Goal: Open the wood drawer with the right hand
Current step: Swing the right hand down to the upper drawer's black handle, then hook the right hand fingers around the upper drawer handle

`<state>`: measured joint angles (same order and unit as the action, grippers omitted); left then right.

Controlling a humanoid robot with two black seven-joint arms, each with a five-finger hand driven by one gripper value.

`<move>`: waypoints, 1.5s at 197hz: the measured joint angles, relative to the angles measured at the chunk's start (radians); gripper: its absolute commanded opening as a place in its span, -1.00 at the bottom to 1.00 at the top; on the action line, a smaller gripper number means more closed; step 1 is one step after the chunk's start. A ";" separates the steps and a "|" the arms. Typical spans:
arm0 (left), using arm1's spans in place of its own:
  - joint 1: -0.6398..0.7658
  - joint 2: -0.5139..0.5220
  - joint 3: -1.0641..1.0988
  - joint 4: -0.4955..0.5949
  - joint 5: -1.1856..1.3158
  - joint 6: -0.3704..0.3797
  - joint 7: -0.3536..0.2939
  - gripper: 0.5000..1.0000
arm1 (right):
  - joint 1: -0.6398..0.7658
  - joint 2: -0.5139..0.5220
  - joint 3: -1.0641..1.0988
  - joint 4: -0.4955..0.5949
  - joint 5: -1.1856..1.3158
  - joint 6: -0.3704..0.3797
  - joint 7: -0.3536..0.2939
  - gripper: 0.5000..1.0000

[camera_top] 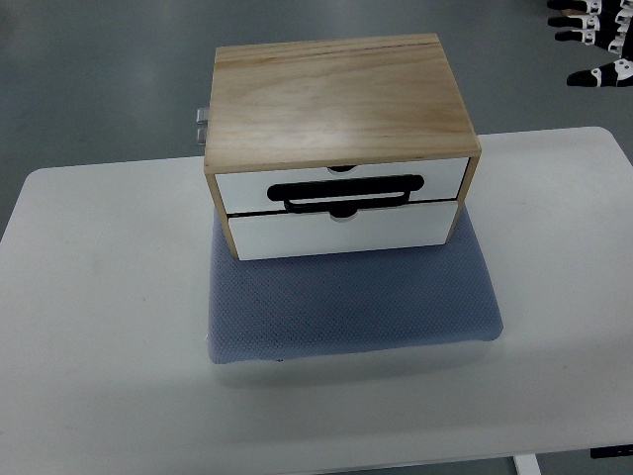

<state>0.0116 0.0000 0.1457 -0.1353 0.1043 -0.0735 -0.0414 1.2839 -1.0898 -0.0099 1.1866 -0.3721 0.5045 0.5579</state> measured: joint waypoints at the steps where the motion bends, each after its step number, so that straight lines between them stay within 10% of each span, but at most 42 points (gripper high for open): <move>1: 0.000 0.000 0.000 0.000 0.000 0.000 0.000 1.00 | 0.002 -0.001 0.000 0.004 -0.004 0.001 0.000 0.81; 100: 0.000 0.000 0.000 0.000 0.000 0.000 0.000 1.00 | 0.165 0.066 0.014 0.326 -0.191 0.104 -0.009 0.81; 148: 0.000 0.000 0.000 0.000 0.000 0.000 0.000 1.00 | 0.111 0.226 0.018 0.332 -0.218 0.096 -0.103 0.81; 179: -0.001 0.000 0.000 0.000 0.000 0.000 0.000 1.00 | 0.045 0.308 0.014 0.326 -0.340 -0.035 -0.136 0.81; 295: 0.000 0.000 0.000 0.000 0.000 0.000 0.000 1.00 | 0.013 0.323 0.004 0.206 -0.435 -0.108 -0.139 0.81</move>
<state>0.0114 0.0000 0.1457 -0.1351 0.1043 -0.0738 -0.0414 1.2965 -0.7666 -0.0058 1.3923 -0.8068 0.3965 0.4187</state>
